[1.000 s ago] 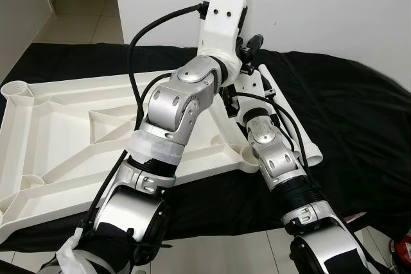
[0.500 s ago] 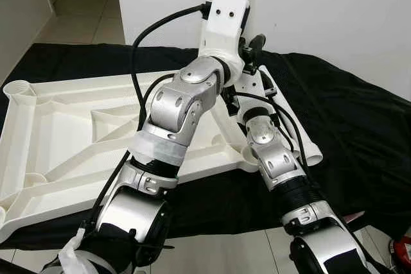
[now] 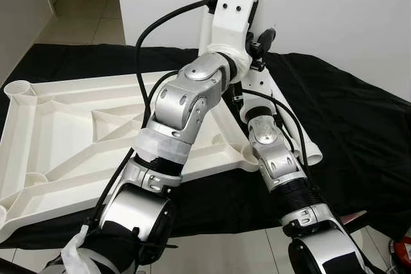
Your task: Building children table
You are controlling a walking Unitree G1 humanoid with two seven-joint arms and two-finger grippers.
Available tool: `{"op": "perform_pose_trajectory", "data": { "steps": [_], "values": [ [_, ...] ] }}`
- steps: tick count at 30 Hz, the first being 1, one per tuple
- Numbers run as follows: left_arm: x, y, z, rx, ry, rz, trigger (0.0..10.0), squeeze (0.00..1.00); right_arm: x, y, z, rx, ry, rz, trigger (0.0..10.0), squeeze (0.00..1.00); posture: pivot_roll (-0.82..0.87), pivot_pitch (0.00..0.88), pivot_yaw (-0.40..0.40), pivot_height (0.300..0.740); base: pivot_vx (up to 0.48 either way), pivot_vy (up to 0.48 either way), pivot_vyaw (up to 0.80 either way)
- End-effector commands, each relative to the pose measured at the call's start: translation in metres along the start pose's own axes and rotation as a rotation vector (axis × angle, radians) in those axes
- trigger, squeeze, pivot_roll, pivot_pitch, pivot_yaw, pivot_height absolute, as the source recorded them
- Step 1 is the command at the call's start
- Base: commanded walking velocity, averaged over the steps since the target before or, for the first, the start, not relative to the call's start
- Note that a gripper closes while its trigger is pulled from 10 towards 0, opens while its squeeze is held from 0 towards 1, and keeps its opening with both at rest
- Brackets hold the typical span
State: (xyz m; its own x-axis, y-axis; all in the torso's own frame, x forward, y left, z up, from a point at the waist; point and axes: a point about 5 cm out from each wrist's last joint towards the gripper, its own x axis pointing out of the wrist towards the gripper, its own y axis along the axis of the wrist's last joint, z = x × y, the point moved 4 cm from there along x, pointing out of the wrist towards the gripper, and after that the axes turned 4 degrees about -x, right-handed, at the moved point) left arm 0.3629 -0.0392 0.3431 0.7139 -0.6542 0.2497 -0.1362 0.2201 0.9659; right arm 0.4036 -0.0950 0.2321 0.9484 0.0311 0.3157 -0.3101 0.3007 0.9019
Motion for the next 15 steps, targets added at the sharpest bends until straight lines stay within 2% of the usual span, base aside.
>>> {"op": "perform_pose_trajectory", "data": {
  "steps": [1,2,4,5,8,11,12,13,15],
  "values": [
    [0.002,-0.002,0.0,-0.013,-0.01,-0.004,10.0,0.0,0.001,0.013,0.016,0.032,-0.063,0.066,0.0,0.0,0.04,0.0,-0.053,0.74,0.0,0.0,0.0],
    [0.002,0.001,0.001,-0.017,-0.019,0.028,10.0,0.0,0.001,0.017,0.021,0.049,-0.084,0.092,7.7,0.0,0.03,0.0,-0.05,0.74,0.0,0.0,0.0],
    [0.002,0.002,0.001,-0.012,-0.016,0.037,10.0,0.0,0.001,0.018,0.023,0.055,-0.092,0.097,7.7,0.0,0.03,0.0,-0.05,0.74,0.0,0.0,0.0],
    [0.001,0.001,0.003,-0.045,-0.048,0.042,10.0,1.0,0.001,0.016,0.024,0.048,-0.098,0.082,10.0,0.0,0.03,0.0,-0.045,0.74,0.0,0.0,0.0],
    [0.0,0.001,0.006,-0.091,-0.094,0.054,10.0,1.0,0.002,0.012,0.025,0.049,-0.1,0.056,10.0,0.0,0.03,0.0,-0.041,0.74,0.0,0.0,0.0],
    [-0.001,0.002,0.006,-0.088,-0.095,0.062,10.0,1.0,0.002,0.01,0.025,0.058,-0.102,0.044,10.0,0.0,0.02,0.0,-0.039,0.74,0.0,0.0,0.0],
    [0.0,0.004,0.005,-0.065,-0.075,0.072,10.0,1.0,0.002,0.009,0.025,0.068,-0.099,0.037,10.0,0.0,0.02,0.0,-0.038,0.74,0.0,0.0,0.0],
    [0.0,0.006,0.004,-0.051,-0.071,0.083,10.0,0.74,0.001,0.008,0.024,0.072,-0.098,0.035,10.0,0.0,0.02,0.0,-0.037,0.74,0.0,0.0,0.0],
    [0.0,0.006,0.004,-0.051,-0.071,0.083,10.0,0.74,0.001,0.008,0.024,0.072,-0.098,0.035,10.0,0.0,0.02,0.0,-0.037,0.74,0.0,0.0,0.0]
  ]
}}
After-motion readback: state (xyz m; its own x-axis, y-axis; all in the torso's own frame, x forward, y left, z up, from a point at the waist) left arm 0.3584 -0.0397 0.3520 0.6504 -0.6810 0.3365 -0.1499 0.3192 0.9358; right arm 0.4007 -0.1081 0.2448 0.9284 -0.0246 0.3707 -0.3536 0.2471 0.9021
